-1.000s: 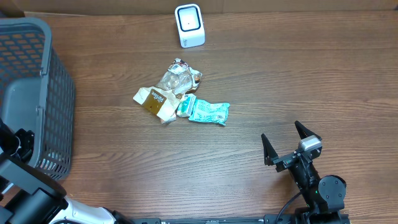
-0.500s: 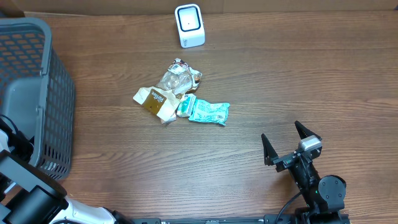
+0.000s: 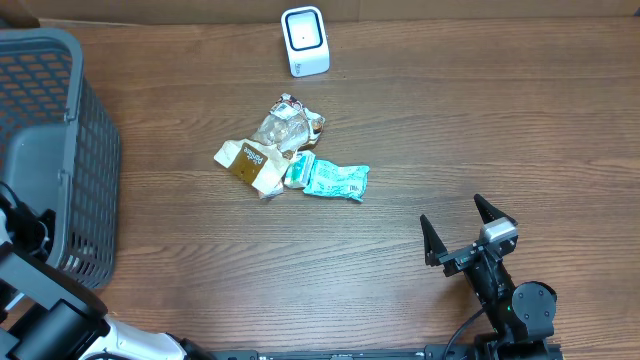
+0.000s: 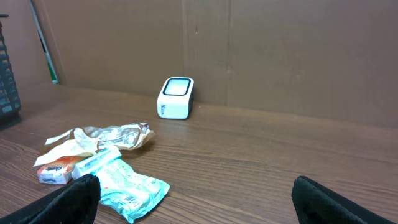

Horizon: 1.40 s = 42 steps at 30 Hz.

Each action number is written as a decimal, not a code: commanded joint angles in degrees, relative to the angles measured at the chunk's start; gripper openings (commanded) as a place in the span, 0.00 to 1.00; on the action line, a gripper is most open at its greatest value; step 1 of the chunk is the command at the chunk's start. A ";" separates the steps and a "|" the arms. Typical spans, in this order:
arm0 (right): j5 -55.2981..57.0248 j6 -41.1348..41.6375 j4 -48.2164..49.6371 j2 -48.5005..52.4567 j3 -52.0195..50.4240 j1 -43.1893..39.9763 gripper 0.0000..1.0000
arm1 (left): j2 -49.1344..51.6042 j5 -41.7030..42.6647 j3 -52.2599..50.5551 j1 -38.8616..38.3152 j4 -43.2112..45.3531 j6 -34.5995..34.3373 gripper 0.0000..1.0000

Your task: Scan the item barcode

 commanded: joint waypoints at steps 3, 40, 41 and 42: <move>0.00 0.13 0.42 -0.68 -0.61 -0.04 1.00 | -0.63 7.02 10.80 -0.17 -3.61 -1.27 0.36; 0.00 0.13 0.42 -0.68 -0.61 -0.04 1.00 | -28.22 1.55 15.96 -56.41 -2.54 -3.76 0.36; 0.00 0.13 0.42 -0.68 -0.61 -0.04 1.00 | -28.22 0.35 13.40 -57.70 -1.31 -4.48 0.37; 0.00 0.13 0.42 -0.68 -0.61 -0.04 1.00 | -28.22 -0.98 10.40 -59.08 0.13 -5.38 0.37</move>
